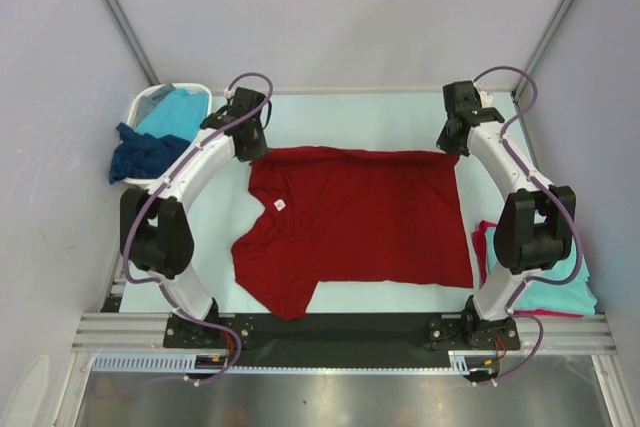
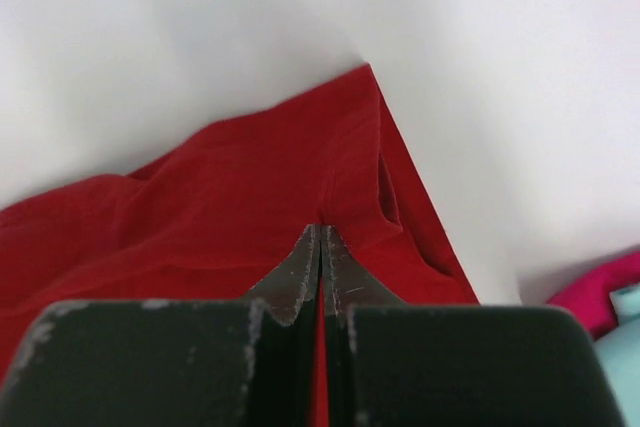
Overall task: Fold and stack the t-shirts
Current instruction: Fold the flattened tshirt in 1/3 of the way
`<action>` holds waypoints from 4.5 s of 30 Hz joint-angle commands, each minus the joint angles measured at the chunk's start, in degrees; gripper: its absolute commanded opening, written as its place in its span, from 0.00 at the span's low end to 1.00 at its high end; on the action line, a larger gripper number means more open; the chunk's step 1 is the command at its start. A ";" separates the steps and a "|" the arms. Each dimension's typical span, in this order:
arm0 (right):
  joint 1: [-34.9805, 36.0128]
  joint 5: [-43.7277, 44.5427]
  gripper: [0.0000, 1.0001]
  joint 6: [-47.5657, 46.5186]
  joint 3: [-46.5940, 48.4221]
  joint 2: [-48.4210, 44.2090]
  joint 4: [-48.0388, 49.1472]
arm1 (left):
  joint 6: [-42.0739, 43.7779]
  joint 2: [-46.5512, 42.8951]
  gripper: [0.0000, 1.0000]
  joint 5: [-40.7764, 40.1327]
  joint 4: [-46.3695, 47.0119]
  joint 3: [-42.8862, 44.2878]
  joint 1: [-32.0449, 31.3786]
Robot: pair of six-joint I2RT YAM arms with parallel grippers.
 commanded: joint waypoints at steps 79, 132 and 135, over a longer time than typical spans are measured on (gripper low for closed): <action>0.85 1.47 0.56 4.10 -8.38 -0.93 3.94 | -3.15 -7.45 0.75 -1.91 5.09 -15.68 0.82; 14.40 -1.34 0.29 -0.12 7.02 7.24 -0.19 | -2.97 14.79 0.62 8.11 3.33 4.81 3.19; 14.40 -1.25 0.29 -0.39 6.58 7.06 -0.19 | -2.97 15.32 0.61 7.94 3.24 5.51 2.84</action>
